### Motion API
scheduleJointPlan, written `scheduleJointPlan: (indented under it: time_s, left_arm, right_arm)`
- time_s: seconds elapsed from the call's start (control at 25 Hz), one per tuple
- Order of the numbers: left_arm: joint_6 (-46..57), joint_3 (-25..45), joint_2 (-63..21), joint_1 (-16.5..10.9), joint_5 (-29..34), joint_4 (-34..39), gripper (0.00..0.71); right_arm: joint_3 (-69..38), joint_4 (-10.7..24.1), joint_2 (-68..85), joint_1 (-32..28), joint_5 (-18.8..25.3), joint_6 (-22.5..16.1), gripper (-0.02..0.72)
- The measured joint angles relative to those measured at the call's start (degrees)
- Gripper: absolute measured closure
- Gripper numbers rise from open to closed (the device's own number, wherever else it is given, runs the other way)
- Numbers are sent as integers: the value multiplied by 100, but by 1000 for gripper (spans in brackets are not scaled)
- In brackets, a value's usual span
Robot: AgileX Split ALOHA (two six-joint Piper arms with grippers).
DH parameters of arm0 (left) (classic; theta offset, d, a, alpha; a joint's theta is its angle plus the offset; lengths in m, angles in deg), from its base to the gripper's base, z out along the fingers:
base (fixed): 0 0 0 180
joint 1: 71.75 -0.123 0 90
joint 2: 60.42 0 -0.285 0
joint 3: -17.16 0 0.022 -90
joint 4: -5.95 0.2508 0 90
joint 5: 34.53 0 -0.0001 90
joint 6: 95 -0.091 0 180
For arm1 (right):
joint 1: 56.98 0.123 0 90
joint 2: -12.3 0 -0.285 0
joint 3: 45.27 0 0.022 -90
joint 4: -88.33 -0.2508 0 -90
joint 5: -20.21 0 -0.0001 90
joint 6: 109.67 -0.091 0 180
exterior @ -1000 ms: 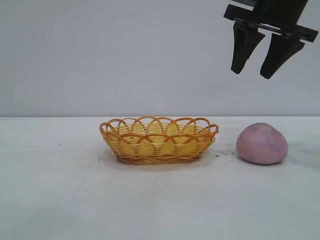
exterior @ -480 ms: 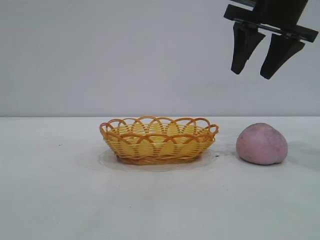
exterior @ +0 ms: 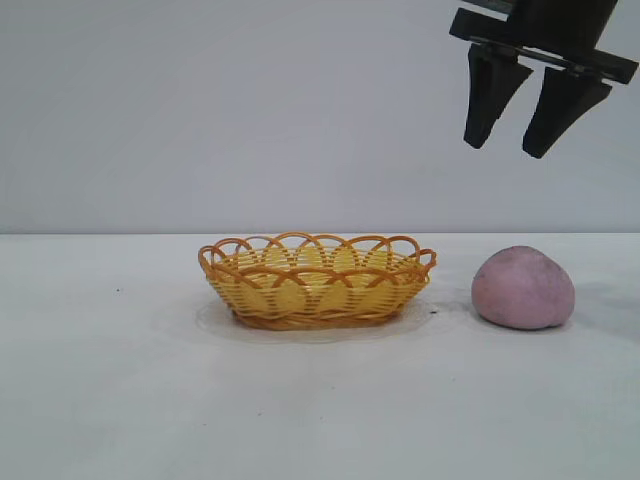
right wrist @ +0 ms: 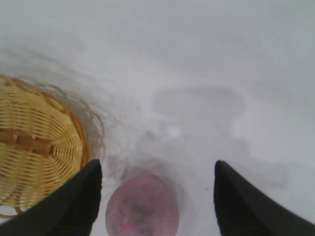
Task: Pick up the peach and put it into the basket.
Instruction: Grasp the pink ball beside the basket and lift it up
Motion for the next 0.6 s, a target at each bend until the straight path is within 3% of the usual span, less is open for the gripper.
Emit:
scheduleJointPlan:
  time_s: [0.12,0.6]
  left_arm:
    - [-10,174,0,0,-283,-25,165]
    - [-29,205,0,-12,-404,-25,165]
  right_arm:
    - [0,0,0,0,12,0,280]
    - [0,84,0,0,389,0,280]
